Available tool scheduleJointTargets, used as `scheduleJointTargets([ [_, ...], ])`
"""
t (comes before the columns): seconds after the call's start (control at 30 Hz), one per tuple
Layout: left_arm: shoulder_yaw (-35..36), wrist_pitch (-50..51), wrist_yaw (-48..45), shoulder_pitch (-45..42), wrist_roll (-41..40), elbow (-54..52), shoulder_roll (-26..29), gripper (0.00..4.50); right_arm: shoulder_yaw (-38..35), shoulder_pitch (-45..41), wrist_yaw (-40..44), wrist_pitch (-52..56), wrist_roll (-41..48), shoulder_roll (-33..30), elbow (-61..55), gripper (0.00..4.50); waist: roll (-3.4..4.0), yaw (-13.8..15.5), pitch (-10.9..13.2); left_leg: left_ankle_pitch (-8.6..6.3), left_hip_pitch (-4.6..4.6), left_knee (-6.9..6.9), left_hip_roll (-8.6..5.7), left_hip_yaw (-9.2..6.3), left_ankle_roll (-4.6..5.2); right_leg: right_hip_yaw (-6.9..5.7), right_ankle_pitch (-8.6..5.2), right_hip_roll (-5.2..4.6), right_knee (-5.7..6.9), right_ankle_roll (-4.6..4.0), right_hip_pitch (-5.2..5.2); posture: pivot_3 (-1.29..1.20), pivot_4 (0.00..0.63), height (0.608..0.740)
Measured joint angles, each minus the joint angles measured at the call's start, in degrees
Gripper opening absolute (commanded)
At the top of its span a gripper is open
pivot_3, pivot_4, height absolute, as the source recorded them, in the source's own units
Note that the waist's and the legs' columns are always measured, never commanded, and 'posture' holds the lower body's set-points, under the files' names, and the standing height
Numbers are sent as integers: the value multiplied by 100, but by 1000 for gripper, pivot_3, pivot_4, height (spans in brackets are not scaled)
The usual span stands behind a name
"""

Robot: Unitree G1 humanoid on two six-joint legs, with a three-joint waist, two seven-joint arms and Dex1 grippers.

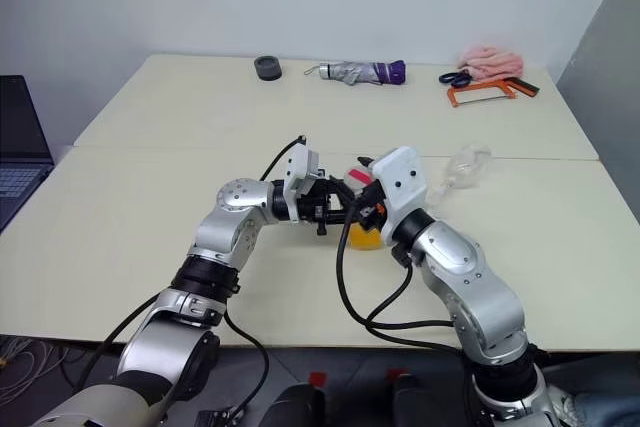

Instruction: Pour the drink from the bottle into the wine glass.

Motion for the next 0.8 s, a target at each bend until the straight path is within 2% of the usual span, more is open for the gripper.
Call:
scheduleJointTargets([
  [0.13,-8,-5,0,0,6,-1,0,1873,-31,61,137,-223,9,10,100,1909,0,-1,0,0,1,0,-1,1,0,0,0,1,0,0,0,0,150,740],
  [0.23,-23,12,-63,1,6,-4,18,1872,-147,24,727,-505,191,-203,367,1909,0,-2,0,0,1,0,-4,2,0,0,0,2,-1,0,0,0,150,740],
  [0.33,-43,40,-271,3,-6,-16,91,1869,-328,-440,2097,-805,654,-831,1062,1909,2,-8,2,0,3,2,-5,7,1,0,0,4,0,0,3,0,150,740],
  [0.4,-64,86,-404,-3,-18,-46,136,1868,-324,-1214,3367,-824,1021,-1443,1912,1909,10,-27,11,0,9,1,-4,12,1,1,0,8,-1,0,5,0,150,740],
  [0.5,-89,204,-502,-111,-36,-77,127,1865,-282,-1982,4506,-628,1319,-1802,2769,1909,12,-43,12,-1,7,-3,3,9,2,-11,-2,16,-1,-5,6,0,150,740],
  [0.57,-111,251,-485,-119,-33,-87,93,1860,-251,-2150,4795,-653,1328,-1879,3050,2649,12,-43,12,-1,3,-5,5,1,2,-11,-3,14,-3,-7,4,0,150,740],
  [0.6,-111,264,-486,-119,-32,-87,96,1860,-256,-2133,4813,-663,1309,-1879,3122,2873,11,-42,12,-1,-1,-4,4,-4,2,-8,-3,10,-3,-7,1,0,150,740],
  [0.73,-88,272,-346,-130,-27,-67,90,1860,-717,-1605,4352,-636,1354,-1885,2857,4334,11,-4,12,-1,-11,0,9,-7,2,-4,-2,-17,-2,-6,-3,0,150,740],
  [0.8,-37,257,-247,-148,-20,-2,98,1860,-1126,-1141,3879,-518,1494,-1880,2159,4500,10,19,12,-1,-13,2,2,-4,2,-2,-2,-27,-3,-5,-3,0,150,740],
])
